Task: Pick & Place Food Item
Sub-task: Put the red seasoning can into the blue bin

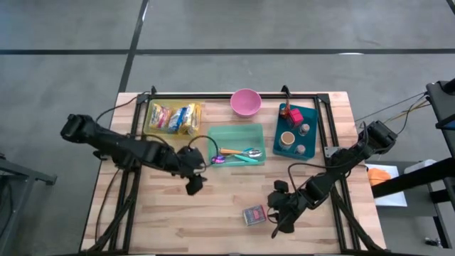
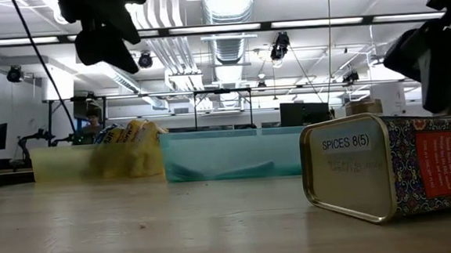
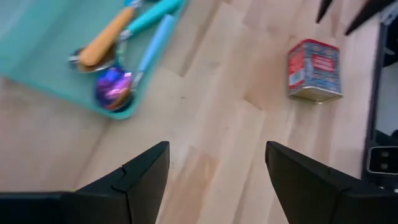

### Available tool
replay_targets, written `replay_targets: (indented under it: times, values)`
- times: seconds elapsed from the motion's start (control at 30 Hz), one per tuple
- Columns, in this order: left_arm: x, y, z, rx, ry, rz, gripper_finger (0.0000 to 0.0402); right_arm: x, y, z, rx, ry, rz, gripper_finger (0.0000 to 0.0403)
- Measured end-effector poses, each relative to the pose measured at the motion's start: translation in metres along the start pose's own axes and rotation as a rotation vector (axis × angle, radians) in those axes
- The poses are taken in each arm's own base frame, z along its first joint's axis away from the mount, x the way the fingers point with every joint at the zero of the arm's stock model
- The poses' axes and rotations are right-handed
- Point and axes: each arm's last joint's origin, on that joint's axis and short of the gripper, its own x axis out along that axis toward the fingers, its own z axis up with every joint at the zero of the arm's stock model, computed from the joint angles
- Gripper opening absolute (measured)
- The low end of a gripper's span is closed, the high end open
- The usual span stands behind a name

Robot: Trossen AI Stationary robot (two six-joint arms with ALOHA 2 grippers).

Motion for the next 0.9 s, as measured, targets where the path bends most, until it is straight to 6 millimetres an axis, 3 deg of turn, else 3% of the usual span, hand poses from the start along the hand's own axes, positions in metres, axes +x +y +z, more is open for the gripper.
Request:
replay_targets:
  times: [0.3,0.73,0.9]
  values:
    - [0.030,-0.031,-0.008,0.054,-0.007,-0.092,0.0274,0.000,0.001,-0.002,0.058,0.021,0.020,0.0131]
    - [0.045,-0.062,0.000,0.141,0.056,-0.132,0.0274,0.001,0.002,-0.008,0.058,0.096,0.041,0.0125]
    - [0.044,-0.064,0.001,0.142,0.056,-0.133,0.0274,0.023,0.003,-0.015,0.054,0.126,0.029,0.0125]
